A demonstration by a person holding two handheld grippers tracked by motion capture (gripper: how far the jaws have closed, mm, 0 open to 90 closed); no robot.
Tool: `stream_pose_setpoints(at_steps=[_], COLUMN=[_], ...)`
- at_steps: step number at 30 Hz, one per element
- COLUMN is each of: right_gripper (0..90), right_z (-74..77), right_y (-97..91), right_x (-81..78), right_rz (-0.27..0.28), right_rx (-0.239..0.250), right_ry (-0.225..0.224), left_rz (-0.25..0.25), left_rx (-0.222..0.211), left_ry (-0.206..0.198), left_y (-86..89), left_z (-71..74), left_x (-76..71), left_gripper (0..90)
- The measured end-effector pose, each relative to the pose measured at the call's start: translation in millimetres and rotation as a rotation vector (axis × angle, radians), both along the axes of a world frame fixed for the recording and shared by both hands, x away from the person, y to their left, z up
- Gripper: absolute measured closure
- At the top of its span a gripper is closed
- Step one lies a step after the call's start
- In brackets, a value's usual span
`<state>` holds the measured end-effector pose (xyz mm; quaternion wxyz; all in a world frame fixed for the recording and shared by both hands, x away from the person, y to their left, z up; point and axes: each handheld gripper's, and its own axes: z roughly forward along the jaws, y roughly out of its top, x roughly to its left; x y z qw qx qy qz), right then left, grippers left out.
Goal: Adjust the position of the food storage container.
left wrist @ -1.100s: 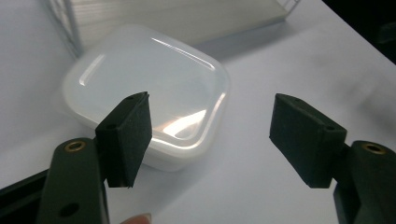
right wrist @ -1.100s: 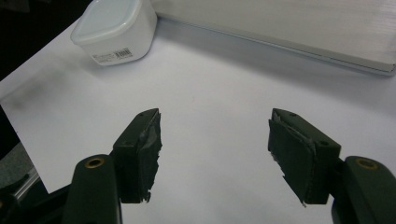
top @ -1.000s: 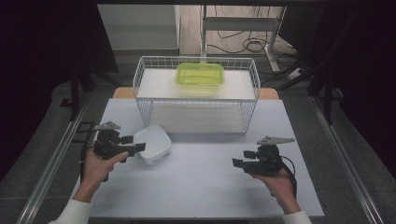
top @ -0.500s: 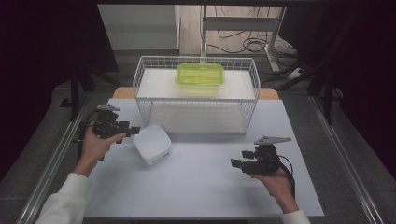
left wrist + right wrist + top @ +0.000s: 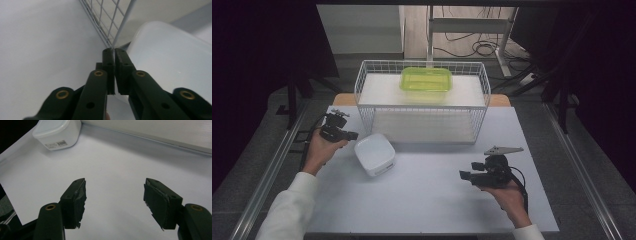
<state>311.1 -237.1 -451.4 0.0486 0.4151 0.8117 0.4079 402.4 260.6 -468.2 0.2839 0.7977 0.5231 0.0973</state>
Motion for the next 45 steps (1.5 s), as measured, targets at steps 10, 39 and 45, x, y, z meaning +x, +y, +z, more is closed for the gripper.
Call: stream_pose_setpoints(at_steps=[10, 39, 45], right_gripper=[34.2, 34.1, 33.9], right_z=[0.2, 5.6, 5.9], right_y=[-1.6, 1.2, 2.0], right_x=[0.9, -2.7, -3.4], right_rz=[-0.001, -0.002, 0.005], right_rx=[0.002, -0.001, -0.005], right_ry=[0.001, -0.015, -0.015], left_rz=[-0.042, -0.171, -0.196], left_rx=[0.043, -0.045, -0.058], left_ry=[0.037, 0.107, 0.126], left_y=[-3.5, -36.2, -43.7], left_z=[-9.2, -12.3, -13.1], left_x=[3.8, -35.6, -41.0], left_gripper=[90.0, 90.0, 90.0])
